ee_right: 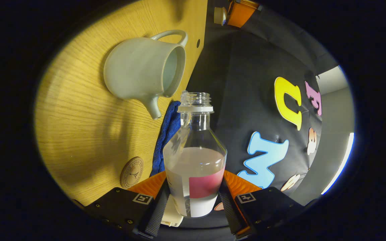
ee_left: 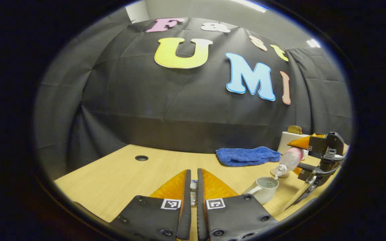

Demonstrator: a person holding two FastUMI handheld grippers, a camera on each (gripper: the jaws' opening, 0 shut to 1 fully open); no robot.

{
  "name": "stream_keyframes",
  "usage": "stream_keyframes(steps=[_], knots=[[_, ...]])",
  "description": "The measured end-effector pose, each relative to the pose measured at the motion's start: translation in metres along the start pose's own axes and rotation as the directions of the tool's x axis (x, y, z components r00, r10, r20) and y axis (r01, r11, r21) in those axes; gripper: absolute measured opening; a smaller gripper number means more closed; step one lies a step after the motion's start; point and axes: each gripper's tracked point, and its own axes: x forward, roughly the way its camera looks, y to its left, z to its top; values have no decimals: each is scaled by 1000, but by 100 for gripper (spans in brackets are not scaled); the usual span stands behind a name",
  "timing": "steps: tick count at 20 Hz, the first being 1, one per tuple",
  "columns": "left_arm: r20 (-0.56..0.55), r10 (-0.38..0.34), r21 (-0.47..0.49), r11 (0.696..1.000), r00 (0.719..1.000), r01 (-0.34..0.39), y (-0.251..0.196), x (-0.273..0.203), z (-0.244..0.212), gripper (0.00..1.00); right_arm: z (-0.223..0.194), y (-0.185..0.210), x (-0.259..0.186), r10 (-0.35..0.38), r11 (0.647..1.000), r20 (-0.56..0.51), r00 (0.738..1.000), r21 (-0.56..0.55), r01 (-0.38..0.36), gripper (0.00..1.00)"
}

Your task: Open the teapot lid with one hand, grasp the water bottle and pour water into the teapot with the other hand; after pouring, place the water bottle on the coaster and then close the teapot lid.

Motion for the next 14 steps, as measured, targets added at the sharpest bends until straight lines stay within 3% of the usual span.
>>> stream_keyframes(steps=[5, 14], knots=[[-7, -2, 0, 1000, 1000, 2, -1, 1, -4, 14, -1, -4, 4, -11, 997, 16, 1000, -74, 12, 76], [-18, 1, 1, 1000, 1000, -1, 0, 0, -8, 12, 13, -29, 4, -88, 971, 78, 993, -217, 103, 76]])
